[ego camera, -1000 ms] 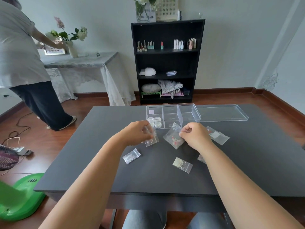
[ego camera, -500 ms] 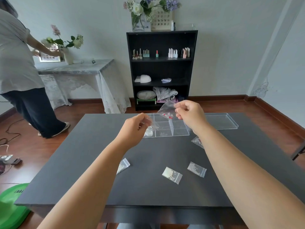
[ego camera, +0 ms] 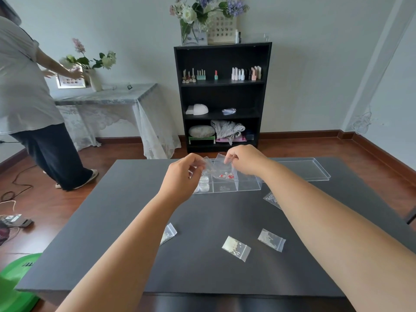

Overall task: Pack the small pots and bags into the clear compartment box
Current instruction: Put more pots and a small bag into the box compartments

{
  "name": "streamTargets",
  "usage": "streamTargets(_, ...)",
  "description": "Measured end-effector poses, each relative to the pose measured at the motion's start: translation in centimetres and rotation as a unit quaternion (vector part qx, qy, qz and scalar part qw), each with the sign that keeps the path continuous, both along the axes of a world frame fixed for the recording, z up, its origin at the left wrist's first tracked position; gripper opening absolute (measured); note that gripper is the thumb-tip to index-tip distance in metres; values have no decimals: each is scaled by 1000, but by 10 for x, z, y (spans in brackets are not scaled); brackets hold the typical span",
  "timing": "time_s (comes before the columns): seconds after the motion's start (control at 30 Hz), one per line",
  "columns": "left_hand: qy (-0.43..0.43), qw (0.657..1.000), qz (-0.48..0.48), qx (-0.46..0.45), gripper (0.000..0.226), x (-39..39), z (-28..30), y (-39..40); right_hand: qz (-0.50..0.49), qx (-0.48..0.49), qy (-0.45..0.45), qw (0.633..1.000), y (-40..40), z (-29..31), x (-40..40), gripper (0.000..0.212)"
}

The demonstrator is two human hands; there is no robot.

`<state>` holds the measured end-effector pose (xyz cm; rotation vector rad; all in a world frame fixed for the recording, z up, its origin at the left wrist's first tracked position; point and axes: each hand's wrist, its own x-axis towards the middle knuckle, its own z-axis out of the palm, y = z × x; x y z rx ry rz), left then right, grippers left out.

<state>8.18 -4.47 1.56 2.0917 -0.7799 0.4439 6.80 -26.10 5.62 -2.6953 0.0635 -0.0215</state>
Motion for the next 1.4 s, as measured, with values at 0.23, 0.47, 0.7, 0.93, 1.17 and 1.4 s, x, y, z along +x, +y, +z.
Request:
streamTargets(0.23,40,999,27,-8,12,2,-11,0,0,0,-25,1000,-1,1,11,40)
streamTargets(0.47,75,996,39,-22,10,4,-13,-1,9,-26,59,998,13,-4,19,20)
streamTargets(0.7,93,994,38,-34,10,5,-13,-2,11,-47,115,992,17,-3,27,34)
streamTargets(0.93,102,994,34,-37,10,8,-18,-4,14,-53,150,987,17,-6,30,38)
streamTargets(1.17,105,993,32,-40,13,10,-17,-7,54,-85,92,991,9,-14,32,20)
streamTargets(1.4,92,995,30,-39,20,14,-10,-12,81,-74,-67,992,-6,-21,24,26)
